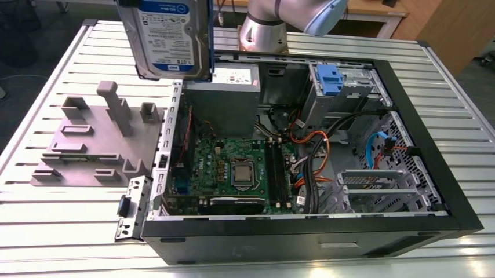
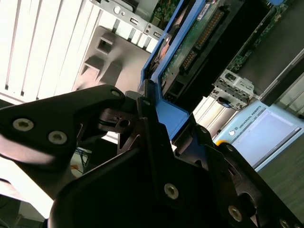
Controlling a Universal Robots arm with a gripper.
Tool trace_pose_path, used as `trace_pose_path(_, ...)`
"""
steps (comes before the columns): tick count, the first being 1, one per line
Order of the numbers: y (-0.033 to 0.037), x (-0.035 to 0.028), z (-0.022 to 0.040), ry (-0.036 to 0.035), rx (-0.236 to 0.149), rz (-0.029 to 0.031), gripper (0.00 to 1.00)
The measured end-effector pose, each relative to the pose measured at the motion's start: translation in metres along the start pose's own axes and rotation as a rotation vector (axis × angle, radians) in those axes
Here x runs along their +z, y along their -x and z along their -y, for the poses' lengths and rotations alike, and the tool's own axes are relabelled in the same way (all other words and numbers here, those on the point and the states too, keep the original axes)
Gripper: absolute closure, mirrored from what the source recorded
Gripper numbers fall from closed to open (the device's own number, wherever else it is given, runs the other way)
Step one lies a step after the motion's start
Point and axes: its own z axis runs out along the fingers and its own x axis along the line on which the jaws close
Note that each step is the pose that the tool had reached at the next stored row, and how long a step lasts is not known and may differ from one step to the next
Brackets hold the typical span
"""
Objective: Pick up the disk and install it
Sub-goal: 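Pick up the disk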
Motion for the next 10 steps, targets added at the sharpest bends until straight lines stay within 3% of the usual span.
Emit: trace_pose_path(10,0.0005,0.0003,0.017,-0.0001,0.0,0.0001,0.64)
